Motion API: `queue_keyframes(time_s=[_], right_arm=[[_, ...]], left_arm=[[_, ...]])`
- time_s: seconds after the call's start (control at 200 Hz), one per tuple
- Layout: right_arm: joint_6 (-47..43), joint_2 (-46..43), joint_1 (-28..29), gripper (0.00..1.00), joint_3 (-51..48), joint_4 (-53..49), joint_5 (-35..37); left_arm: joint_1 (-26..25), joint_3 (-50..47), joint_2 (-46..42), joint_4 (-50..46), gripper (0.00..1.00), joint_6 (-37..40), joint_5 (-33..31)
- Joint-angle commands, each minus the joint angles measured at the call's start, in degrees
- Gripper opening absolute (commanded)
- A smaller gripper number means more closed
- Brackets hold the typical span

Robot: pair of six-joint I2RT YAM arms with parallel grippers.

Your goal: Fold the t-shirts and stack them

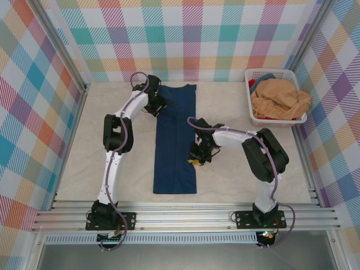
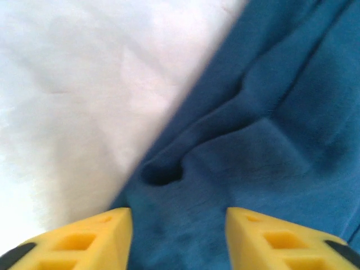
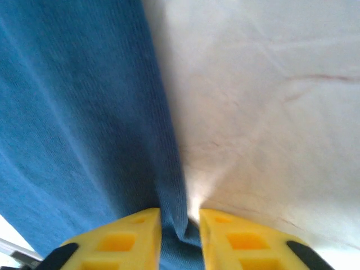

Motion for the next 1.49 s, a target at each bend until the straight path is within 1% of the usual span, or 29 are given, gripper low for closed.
queue_keyframes(time_s=[0.0,0.09,0.15,0.2,0.255,0.325,0.41,0.46,0.545,0.64,0.715,0.845,0.97,1.105,1.155,1.22,1.3,1.4,1.49], right_arm=[[-2.3,-4.8,-0.6,0.33,-0.1,-11.3,6.1],[-1.6,-8.4,-0.6,0.38,-0.9,-12.8,5.9],[-0.2,-10.9,-0.6,0.4,-3.2,-12.1,3.6],[1.3,-12.5,-0.6,0.41,-6.0,-11.0,0.5],[3.6,-14.9,-0.2,0.41,-9.1,-9.9,-2.5],[7.2,-18.8,1.3,0.41,-13.9,-7.9,-4.7],[10.2,-21.7,3.9,0.43,-18.0,-5.3,-7.7],[11.6,-21.9,5.9,0.43,-19.4,-3.9,-9.3],[14.0,-21.6,9.7,0.43,-20.8,-1.6,-9.3],[18.0,-21.5,12.2,0.43,-23.8,3.4,-8.8],[19.0,-21.2,13.0,0.43,-23.9,4.7,-8.0],[19.6,-20.0,13.4,0.43,-24.2,5.5,-6.7],[19.6,-18.9,13.7,0.42,-23.4,7.2,-5.4],[19.8,-16.2,14.3,0.41,-21.7,7.3,-4.9],[20.2,-15.6,14.7,0.39,-21.9,7.6,-4.8],[20.7,-15.0,15.2,0.38,-21.9,7.7,-4.4],[21.2,-14.8,15.4,0.37,-22.2,8.9,-4.0],[21.1,-14.4,15.5,0.33,-21.7,9.5,-2.9],[20.9,-13.5,15.5,0.3,-20.9,10.1,-2.7]], left_arm=[[1.0,-4.7,-10.6,-4.1,0.56,3.5,-4.5],[0.8,-14.8,-19.5,-3.1,0.6,3.7,-5.5],[0.7,-23.0,-26.1,-2.1,0.6,3.9,-5.1],[0.4,-31.4,-32.0,-0.6,0.58,3.8,-4.4],[-0.2,-41.0,-38.5,0.6,0.55,3.5,-2.2],[-2.1,-50.3,-45.7,-0.7,0.51,4.8,1.0],[-4.9,-60.9,-53.7,-2.7,0.51,6.2,5.7],[-7.4,-67.2,-58.3,-4.6,0.52,6.4,7.9],[-12.2,-76.3,-65.0,-7.2,0.55,5.9,10.0],[-15.8,-87.2,-73.1,-3.7,0.57,3.6,12.9],[-16.6,-93.0,-77.8,-0.4,0.57,2.0,15.2],[-18.0,-97.4,-79.7,6.3,0.57,0.1,17.8],[-20.7,-98.0,-78.5,9.7,0.57,-1.1,16.0],[-22.1,-99.3,-77.6,13.9,0.56,-3.0,15.3],[-22.7,-99.5,-77.0,14.7,0.54,-3.3,15.1],[-23.5,-99.8,-76.2,15.7,0.51,-3.5,14.9],[-24.7,-100.1,-75.2,17.4,0.43,-4.5,15.0],[-25.9,-99.8,-73.5,17.0,0.36,-4.3,12.9],[-26.0,-99.7,-73.3,17.1,0.29,-4.1,11.3]])
